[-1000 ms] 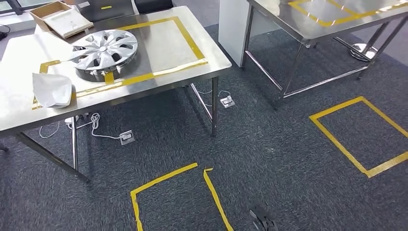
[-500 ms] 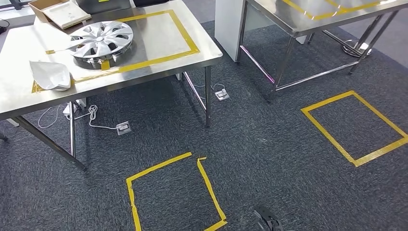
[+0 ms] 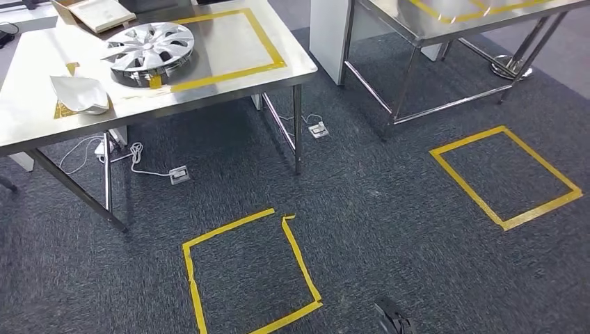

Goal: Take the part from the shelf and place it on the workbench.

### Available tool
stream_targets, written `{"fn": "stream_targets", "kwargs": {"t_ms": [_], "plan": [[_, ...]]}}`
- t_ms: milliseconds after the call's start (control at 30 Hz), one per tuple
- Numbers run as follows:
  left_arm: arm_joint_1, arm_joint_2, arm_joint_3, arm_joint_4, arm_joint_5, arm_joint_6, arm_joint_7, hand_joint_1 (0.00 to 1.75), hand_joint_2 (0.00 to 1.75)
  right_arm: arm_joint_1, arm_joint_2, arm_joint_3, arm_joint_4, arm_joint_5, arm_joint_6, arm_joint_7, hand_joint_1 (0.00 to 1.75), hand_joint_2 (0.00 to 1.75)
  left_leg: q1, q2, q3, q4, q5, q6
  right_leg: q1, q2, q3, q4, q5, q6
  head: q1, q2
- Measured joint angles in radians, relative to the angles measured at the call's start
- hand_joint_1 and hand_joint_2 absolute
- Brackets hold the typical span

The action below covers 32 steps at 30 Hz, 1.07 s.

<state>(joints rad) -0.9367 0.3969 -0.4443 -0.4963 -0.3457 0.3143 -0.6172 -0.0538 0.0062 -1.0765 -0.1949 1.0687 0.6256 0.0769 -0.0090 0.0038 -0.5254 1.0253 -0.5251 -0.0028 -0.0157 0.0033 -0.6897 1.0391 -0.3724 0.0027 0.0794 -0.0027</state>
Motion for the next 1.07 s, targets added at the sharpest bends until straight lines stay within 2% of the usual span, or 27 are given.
{"fn": "stream_targets", "kwargs": {"t_ms": [33,67,100,167,200,233,267,367,400,433,533,667,767,867,1000,1067], "plan": [[0.015,0.001,0.008,0.017,0.009,-0.007,0.008,0.0,0.0,0.002,-0.001,-0.001,0.0,-0.001,0.001,0.0,0.0,0.0,0.0,0.001,0.001,-0.005,0.008,0.008,-0.001,0.0,-0.002,0.002,-0.003,0.006,0.0,0.0],[0.033,0.002,0.017,0.032,0.018,-0.012,0.016,0.0,0.0,0.003,-0.002,-0.002,0.0,-0.002,0.004,0.0,0.0,0.0,0.002,0.003,0.0,-0.01,0.018,0.015,-0.001,0.001,-0.011,0.021,-0.02,0.01,0.0,0.0],[0.053,0.003,0.026,0.047,0.024,-0.015,0.025,0.0,0.0,0.004,-0.003,-0.004,0.0,-0.002,0.007,0.0,0.0,0.0,0.003,0.004,-0.002,-0.013,0.026,0.02,-0.001,0.0,-0.027,0.062,-0.05,0.012,0.0,0.0],[0.097,0.005,0.042,0.08,0.035,-0.019,0.051,0.0,0.87,0.006,-0.005,-0.006,0.0,-0.003,0.012,0.001,0.0,0.0,0.001,0.005,-0.016,-0.012,0.037,0.026,0.0,0.0,-0.073,0.189,-0.126,0.014,0.001,0.0],[0.12,0.007,0.049,0.096,0.04,-0.022,0.071,0.0,1.31,0.007,-0.007,-0.006,0.0,-0.003,0.012,0.002,0.0,0.0,-0.001,0.005,-0.023,-0.011,0.041,0.027,0.001,0.0,-0.089,0.242,-0.149,0.014,0.001,0.0],[0.143,0.008,0.056,0.113,0.046,-0.025,0.093,0.0,1.75,0.008,-0.009,-0.006,0.0,-0.002,0.011,0.004,0.0,0.0,-0.002,0.006,-0.028,-0.009,0.043,0.028,0.003,0.0,-0.09,0.264,-0.155,0.013,0.001,0.0],[0.166,0.01,0.064,0.127,0.052,-0.028,0.114,0.0,1.75,0.009,-0.01,-0.007,0.0,-0.002,0.011,0.006,0.0,0.0,-0.002,0.006,-0.033,-0.007,0.045,0.027,0.005,0.0,-0.069,0.245,-0.143,0.01,0.002,0.0],[0.23,0.017,0.088,0.165,0.065,-0.01,0.196,0.0,1.75,0.011,-0.017,-0.007,0.0,-0.001,0.012,0.012,0.0,0.0,-0.004,0.007,-0.038,-0.001,0.044,0.023,0.015,0.002,0.05,0.059,-0.085,-0.01,0.001,0.0],[0.254,0.019,0.098,0.177,0.073,0.0,0.232,0.0,1.75,0.011,-0.02,-0.007,0.0,-0.001,0.012,0.013,0.0,0.0,-0.004,0.008,-0.039,0.0,0.044,0.02,0.017,0.002,0.074,0.017,-0.08,-0.014,0.001,0.0],[0.283,0.022,0.11,0.189,0.087,0.007,0.265,0.0,1.75,0.011,-0.022,-0.008,0.0,0.0,0.012,0.013,0.0,0.0,-0.006,0.009,-0.04,0.0,0.043,0.017,0.018,0.003,0.084,-0.002,-0.083,-0.016,0.001,0.0],[0.396,0.025,0.161,0.22,0.157,0.009,0.341,0.0,1.75,0.015,-0.023,-0.009,0.0,0.002,0.011,0.016,0.0,0.0,-0.007,0.014,-0.038,-0.003,0.043,0.013,0.018,0.005,0.086,-0.01,-0.081,-0.014,0.001,0.0],[0.566,0.014,0.249,0.255,0.243,-0.016,0.456,0.0,1.75,0.015,-0.023,-0.015,0.0,0.006,0.011,0.028,0.0,0.0,-0.007,0.014,-0.034,-0.01,0.044,0.008,0.018,0.007,0.086,-0.01,-0.083,-0.017,0.0,0.0],[0.688,-0.017,0.303,0.279,0.294,-0.054,0.55,0.0,1.75,0.014,-0.024,-0.018,0.0,0.007,0.011,0.035,0.0,0.0,-0.007,0.013,-0.034,-0.01,0.045,0.007,0.018,0.004,0.086,-0.01,-0.084,-0.019,0.0,0.0],[0.793,-0.07,0.352,0.297,0.336,-0.093,0.627,0.0,1.75,0.014,-0.024,-0.021,0.0,0.01,0.011,0.044,0.0,0.0,-0.007,0.012,-0.035,-0.011,0.045,0.006,0.018,0.003,0.087,-0.01,-0.084,-0.019,0.0,0.0],[0.873,-0.158,0.389,0.311,0.357,-0.125,0.702,0.0,1.75,0.013,-0.026,-0.023,0.0,0.02,0.011,0.057,0.0,1.75,-0.007,0.007,-0.037,-0.009,0.045,0.007,0.015,-0.002,0.088,-0.01,-0.084,-0.018,0.0,0.0],[0.886,-0.191,0.398,0.314,0.364,-0.133,0.717,0.0,1.75,0.01,-0.027,-0.023,0.0,0.024,0.011,0.065,0.0,1.75,-0.008,0.006,-0.038,-0.008,0.045,0.008,0.015,-0.004,0.089,-0.01,-0.084,-0.018,0.0,0.0]]}}
